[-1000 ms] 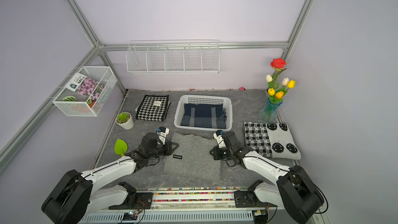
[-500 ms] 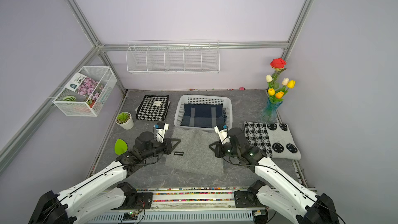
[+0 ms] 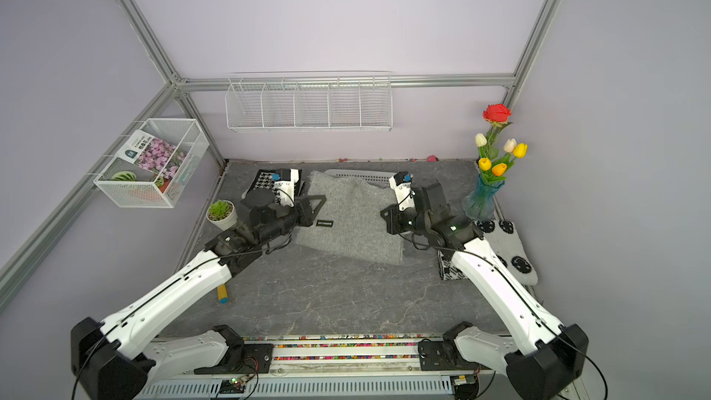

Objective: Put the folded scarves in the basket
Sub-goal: Place the scarf in the basket.

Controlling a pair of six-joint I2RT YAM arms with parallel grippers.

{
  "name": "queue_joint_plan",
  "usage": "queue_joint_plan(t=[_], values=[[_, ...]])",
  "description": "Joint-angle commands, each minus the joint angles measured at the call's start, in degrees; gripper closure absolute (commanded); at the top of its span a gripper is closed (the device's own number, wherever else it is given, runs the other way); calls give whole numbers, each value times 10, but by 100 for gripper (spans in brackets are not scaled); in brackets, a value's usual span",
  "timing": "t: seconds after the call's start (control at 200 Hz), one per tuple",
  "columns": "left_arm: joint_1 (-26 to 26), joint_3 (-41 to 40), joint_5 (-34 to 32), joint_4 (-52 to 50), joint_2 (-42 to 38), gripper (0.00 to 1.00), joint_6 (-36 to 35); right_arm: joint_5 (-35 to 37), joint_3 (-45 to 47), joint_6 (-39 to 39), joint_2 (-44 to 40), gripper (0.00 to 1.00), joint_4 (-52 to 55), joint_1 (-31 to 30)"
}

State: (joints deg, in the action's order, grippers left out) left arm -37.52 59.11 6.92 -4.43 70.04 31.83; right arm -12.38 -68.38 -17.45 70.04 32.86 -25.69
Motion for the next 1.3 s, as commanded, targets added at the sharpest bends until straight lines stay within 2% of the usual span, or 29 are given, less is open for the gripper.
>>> queue_joint_plan(t=[0.0, 0.35, 0.785, 0.86, 0.935, 1.159, 1.294], values=[[28, 38, -11, 3, 66, 100, -9, 44, -39, 36, 47, 100, 26, 14], [56, 181, -11, -34, 272, 100, -20, 117, -169, 74, 215, 100, 62, 42], [63, 247, -13, -38, 410, 100, -40, 146, -184, 84, 331, 100, 26, 58], [63, 271, -14, -65, 438, 100, -48, 158, -186, 86, 354, 100, 18, 59], [64, 279, -27, -70, 447, 100, -52, 180, -190, 90, 372, 100, 12, 59], [67, 272, -36, -61, 454, 100, -58, 184, -201, 90, 414, 100, -5, 61], [69, 268, -59, -60, 448, 100, -65, 213, -194, 88, 412, 100, -29, 61]])
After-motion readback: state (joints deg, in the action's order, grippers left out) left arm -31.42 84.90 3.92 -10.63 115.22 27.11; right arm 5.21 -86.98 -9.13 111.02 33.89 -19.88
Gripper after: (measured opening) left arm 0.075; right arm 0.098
